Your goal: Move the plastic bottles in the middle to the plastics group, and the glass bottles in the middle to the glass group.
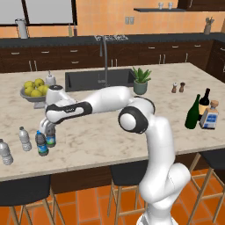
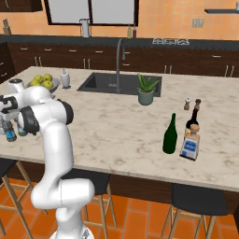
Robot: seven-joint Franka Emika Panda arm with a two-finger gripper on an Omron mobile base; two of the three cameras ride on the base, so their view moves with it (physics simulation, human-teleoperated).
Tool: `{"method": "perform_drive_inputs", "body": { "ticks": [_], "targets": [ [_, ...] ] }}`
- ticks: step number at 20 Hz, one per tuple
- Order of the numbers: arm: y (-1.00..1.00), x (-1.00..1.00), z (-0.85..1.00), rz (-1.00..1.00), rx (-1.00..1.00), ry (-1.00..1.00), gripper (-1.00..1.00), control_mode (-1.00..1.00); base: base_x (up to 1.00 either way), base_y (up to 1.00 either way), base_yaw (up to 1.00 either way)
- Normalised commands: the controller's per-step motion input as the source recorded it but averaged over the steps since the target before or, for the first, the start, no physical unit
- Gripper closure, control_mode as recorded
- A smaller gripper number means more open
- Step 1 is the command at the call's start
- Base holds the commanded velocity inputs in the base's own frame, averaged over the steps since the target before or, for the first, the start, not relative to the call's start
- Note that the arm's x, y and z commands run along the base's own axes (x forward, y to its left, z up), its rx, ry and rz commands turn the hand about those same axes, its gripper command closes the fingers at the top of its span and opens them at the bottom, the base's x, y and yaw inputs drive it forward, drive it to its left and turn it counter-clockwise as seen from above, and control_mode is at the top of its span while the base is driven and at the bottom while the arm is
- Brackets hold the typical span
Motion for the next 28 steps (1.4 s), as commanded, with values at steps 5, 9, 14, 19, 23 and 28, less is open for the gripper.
{"method": "perform_drive_inputs", "body": {
  "ticks": [5,9,14,19,23,28],
  "targets": [
    [-0.01,0.01,-0.19,-0.01,0.0,0.0,-1.0,-1.0,0.0,0.0,0.0],
    [0.0,0.0,0.03,-0.06,0.0,0.0,-1.0,-1.0,0.0,0.0,0.0],
    [-0.01,0.0,0.22,-0.05,0.0,0.0,-1.0,-1.0,0.0,0.0,0.0],
    [-0.38,-0.21,0.45,-0.1,0.0,0.0,-1.0,-1.0,0.0,0.0,0.0],
    [-0.79,-0.51,0.25,-0.12,0.0,0.0,-1.0,-1.0,0.0,0.0,0.0],
    [-0.98,-0.56,0.05,-0.12,0.0,0.0,-1.0,-1.0,0.0,0.0,0.0]
  ]
}}
